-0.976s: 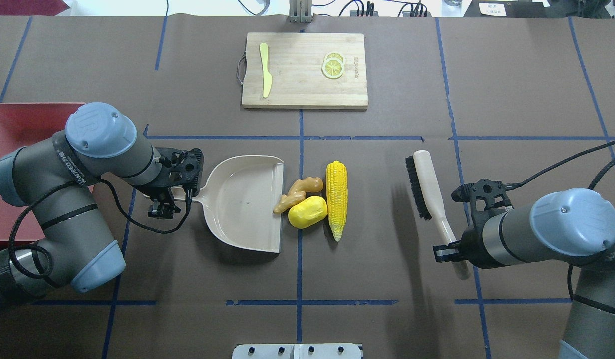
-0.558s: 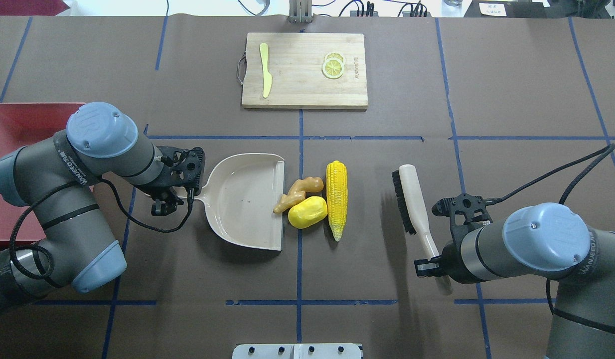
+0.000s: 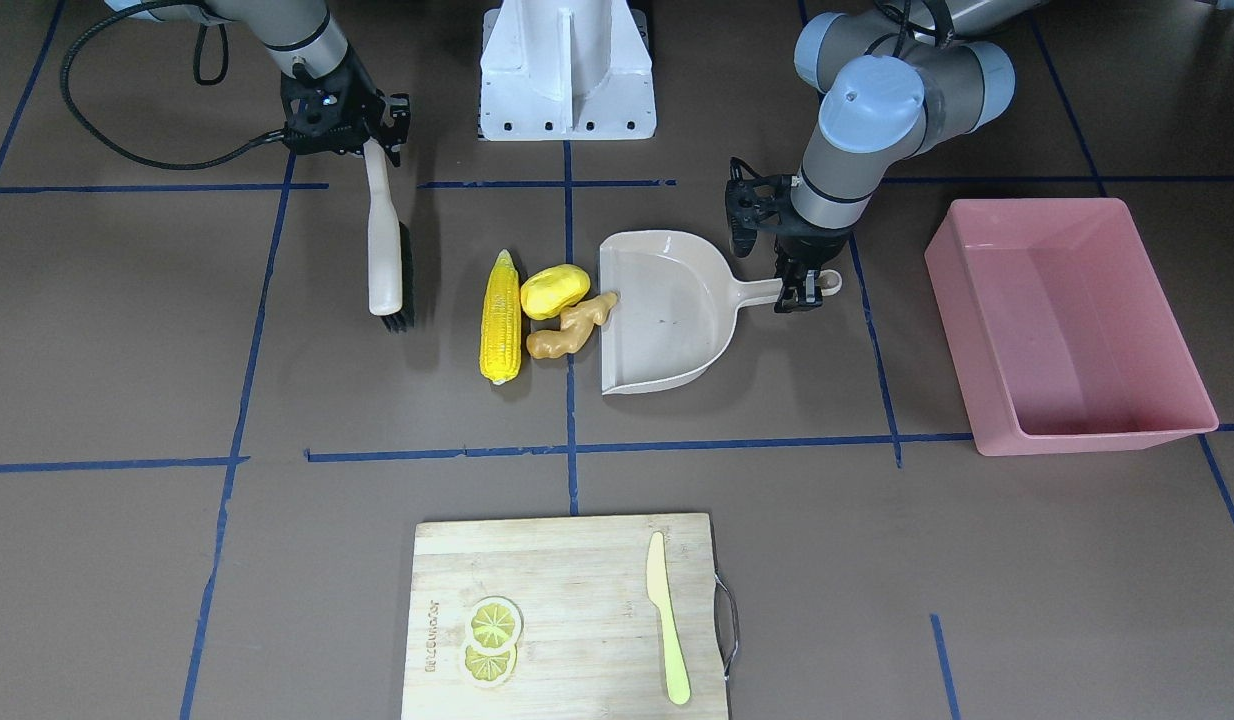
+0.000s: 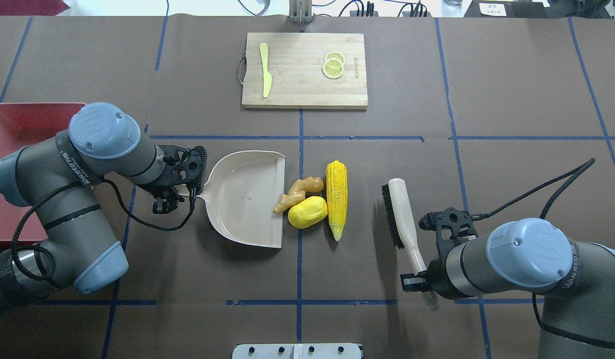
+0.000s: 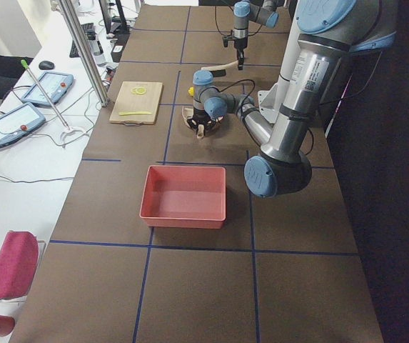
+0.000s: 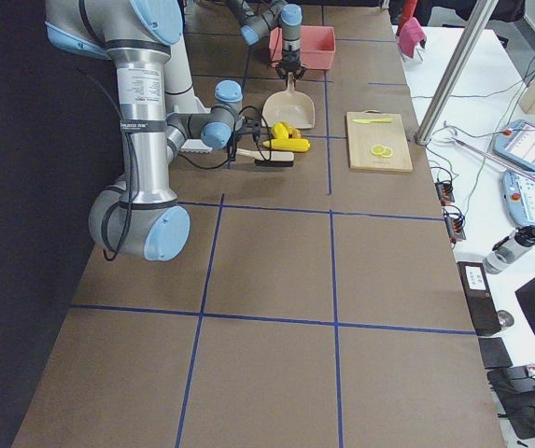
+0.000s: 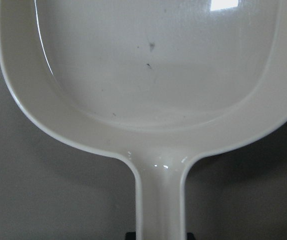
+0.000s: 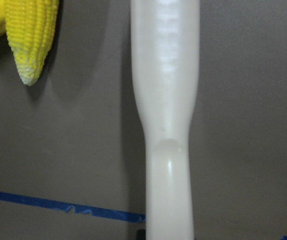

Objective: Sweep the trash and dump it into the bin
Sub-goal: 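Sweep the corn, potato and ginger into the dustpan with the right gripper's brush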

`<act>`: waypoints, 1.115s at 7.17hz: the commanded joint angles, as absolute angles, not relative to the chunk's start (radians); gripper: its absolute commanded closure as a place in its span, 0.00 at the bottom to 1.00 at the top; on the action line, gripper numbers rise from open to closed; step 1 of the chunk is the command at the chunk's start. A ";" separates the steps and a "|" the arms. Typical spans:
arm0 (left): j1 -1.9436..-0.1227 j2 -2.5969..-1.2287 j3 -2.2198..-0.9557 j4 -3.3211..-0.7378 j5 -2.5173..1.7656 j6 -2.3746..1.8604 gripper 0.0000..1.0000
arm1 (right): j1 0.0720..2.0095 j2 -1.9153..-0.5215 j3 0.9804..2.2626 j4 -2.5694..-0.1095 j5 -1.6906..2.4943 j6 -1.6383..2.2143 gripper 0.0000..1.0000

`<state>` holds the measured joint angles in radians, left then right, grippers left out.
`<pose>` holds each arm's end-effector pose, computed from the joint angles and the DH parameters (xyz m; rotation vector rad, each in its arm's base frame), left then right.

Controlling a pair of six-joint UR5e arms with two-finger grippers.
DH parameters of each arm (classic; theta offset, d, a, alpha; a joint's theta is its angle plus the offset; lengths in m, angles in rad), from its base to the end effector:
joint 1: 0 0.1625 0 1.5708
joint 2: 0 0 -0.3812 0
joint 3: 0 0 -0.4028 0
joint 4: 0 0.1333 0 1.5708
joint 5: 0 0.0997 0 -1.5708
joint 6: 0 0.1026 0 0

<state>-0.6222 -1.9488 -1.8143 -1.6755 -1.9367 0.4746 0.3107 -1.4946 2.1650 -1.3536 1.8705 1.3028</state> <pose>0.4364 -0.4319 0.2877 0.6795 0.5610 1.4726 -0.4290 -0.2459 0.2769 -0.0168 -0.9236 -0.0934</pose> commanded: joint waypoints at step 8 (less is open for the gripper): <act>-0.580 -2.043 -1.809 -1.566 -1.867 0.439 0.81 | 0.284 -1.283 2.016 -1.496 1.873 1.310 1.00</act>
